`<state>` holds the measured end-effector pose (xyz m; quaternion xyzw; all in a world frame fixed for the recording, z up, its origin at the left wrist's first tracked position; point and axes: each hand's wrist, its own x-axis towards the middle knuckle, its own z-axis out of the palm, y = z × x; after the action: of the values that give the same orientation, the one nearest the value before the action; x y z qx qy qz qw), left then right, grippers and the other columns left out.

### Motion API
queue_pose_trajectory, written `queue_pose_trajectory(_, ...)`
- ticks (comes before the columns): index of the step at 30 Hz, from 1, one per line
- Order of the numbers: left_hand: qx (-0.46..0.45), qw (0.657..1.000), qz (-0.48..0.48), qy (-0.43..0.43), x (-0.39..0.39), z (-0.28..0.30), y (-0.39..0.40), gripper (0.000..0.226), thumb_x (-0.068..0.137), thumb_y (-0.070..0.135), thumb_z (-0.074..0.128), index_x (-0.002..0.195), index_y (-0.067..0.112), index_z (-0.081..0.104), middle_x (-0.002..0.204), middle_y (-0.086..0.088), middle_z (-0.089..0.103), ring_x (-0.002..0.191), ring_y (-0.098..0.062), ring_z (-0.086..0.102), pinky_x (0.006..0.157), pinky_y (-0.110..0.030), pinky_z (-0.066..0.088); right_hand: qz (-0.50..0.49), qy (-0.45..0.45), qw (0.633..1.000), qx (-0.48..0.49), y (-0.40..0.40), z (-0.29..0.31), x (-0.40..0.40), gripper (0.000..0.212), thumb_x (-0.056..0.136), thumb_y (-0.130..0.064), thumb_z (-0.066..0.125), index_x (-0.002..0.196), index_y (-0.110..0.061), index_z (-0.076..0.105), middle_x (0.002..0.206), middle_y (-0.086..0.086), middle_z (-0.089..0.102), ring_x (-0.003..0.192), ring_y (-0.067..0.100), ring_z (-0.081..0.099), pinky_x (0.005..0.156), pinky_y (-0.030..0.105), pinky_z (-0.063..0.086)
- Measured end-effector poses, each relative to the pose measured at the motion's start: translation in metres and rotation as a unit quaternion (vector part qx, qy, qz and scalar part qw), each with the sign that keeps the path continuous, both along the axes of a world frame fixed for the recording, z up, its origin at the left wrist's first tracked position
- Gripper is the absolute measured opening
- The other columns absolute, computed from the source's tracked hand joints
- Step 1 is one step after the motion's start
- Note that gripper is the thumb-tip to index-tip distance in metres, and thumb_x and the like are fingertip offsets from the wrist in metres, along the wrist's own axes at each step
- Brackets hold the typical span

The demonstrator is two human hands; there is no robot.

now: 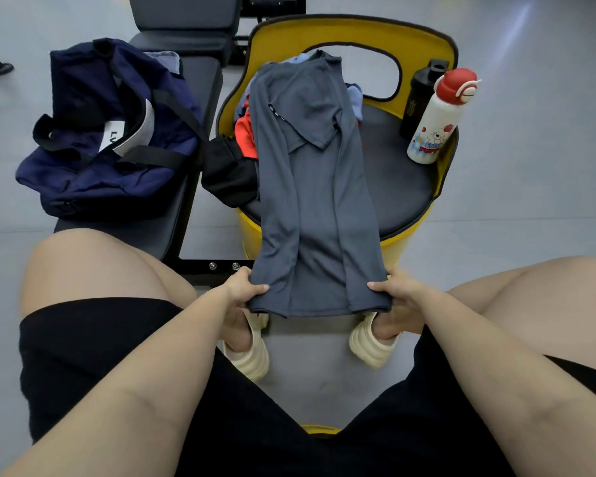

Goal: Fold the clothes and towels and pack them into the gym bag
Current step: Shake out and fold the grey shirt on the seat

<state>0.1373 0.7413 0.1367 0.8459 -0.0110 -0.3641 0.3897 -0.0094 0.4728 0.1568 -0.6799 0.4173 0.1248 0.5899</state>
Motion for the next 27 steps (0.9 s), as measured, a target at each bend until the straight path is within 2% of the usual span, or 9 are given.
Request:
queue_pose_trajectory(6,-0.061,0.996,-0.036,-0.059,-0.006,0.014,0.012,0.067,0.078,0.007,0.075,0.130,0.017,0.033,0.133,-0.014,0.046,0.117,-0.034,0.052,0.099,-0.046,0.045,0.042,-0.055,0.997,-0.040,-0.001,0.017,-0.015,0.060,0.082,0.002,0.071,0.131,-0.006,0.037,0.103,0.009,0.055,0.083,0.023,0.057,0.055,0.027,0.049)
queue_pose_trajectory(10,-0.097,0.993,-0.054,-0.042,-0.017,0.026,0.018,0.029,0.083,-0.002,0.068,0.098,0.017,0.053,0.115,-0.015,0.054,0.095,-0.027,0.060,0.074,-0.030,0.055,0.097,-0.142,0.973,-0.154,0.001,0.027,-0.022,0.065,0.079,0.002,0.073,0.133,-0.014,0.041,0.116,0.002,0.050,0.101,0.022,0.052,0.083,0.031,0.046)
queue_pose_trajectory(12,-0.092,0.993,-0.066,-0.026,-0.026,0.034,0.019,0.016,0.083,-0.002,0.068,0.086,0.012,0.061,0.099,-0.015,0.059,0.078,-0.016,0.059,0.062,-0.017,0.052,0.118,-0.175,0.958,-0.193,0.003,0.029,-0.025,0.049,0.077,0.003,0.073,0.117,-0.015,0.051,0.112,0.002,0.054,0.101,0.023,0.053,0.093,0.036,0.042)
queue_pose_trajectory(14,-0.100,0.993,-0.068,-0.008,-0.034,0.043,0.020,0.014,0.081,-0.003,0.069,0.087,0.008,0.063,0.090,-0.012,0.061,0.071,-0.011,0.060,0.057,-0.014,0.051,0.156,-0.170,0.947,-0.225,0.003,0.028,-0.025,0.023,0.079,0.001,0.072,0.088,-0.017,0.060,0.097,0.004,0.060,0.096,0.022,0.054,0.090,0.033,0.041)
queue_pose_trajectory(16,-0.109,0.991,-0.073,0.012,-0.042,0.050,0.022,0.025,0.077,-0.009,0.071,0.097,0.004,0.062,0.092,-0.011,0.059,0.072,-0.014,0.062,0.056,-0.015,0.053,0.193,-0.143,0.939,-0.248,0.008,0.031,-0.028,0.019,0.080,-0.007,0.074,0.074,-0.021,0.063,0.088,0.003,0.064,0.090,0.018,0.056,0.084,0.030,0.042)
queue_pose_trajectory(18,-0.094,0.991,-0.100,0.002,-0.047,0.054,0.021,0.043,0.073,-0.016,0.070,0.110,0.002,0.059,0.100,-0.011,0.055,0.086,-0.020,0.059,0.063,-0.017,0.055,0.222,-0.117,0.933,-0.257,0.012,0.034,-0.030,0.017,0.075,-0.013,0.080,0.083,-0.018,0.065,0.094,0.001,0.062,0.094,0.015,0.056,0.083,0.027,0.042)
queue_pose_trajectory(21,-0.048,0.987,-0.145,-0.053,-0.054,0.057,0.023,0.056,0.071,-0.022,0.066,0.120,0.005,0.055,0.107,-0.009,0.050,0.097,-0.023,0.053,0.076,-0.026,0.052,0.285,-0.076,0.916,-0.273,0.018,0.040,-0.036,0.047,0.071,-0.014,0.084,0.109,-0.014,0.057,0.110,0.000,0.050,0.108,0.018,0.050,0.092,0.026,0.040)
queue_pose_trajectory(24,0.006,0.970,-0.184,-0.162,-0.056,0.063,0.025,0.053,0.073,-0.014,0.067,0.120,0.009,0.058,0.112,-0.005,0.051,0.106,-0.022,0.053,0.079,-0.019,0.042,0.331,-0.047,0.887,-0.319,0.021,0.043,-0.042,0.060,0.074,-0.004,0.077,0.125,-0.008,0.046,0.120,0.004,0.038,0.117,0.022,0.043,0.095,0.023,0.034)
queue_pose_trajectory(27,0.018,0.952,-0.188,-0.241,-0.057,0.067,0.027,0.044,0.074,-0.011,0.066,0.105,0.020,0.060,0.120,-0.006,0.054,0.114,-0.023,0.052,0.086,-0.021,0.041,0.340,-0.062,0.862,-0.371,0.021,0.047,-0.047,0.050,0.077,0.010,0.056,0.122,-0.007,0.046,0.127,0.012,0.039,0.117,0.029,0.044,0.097,0.027,0.035)
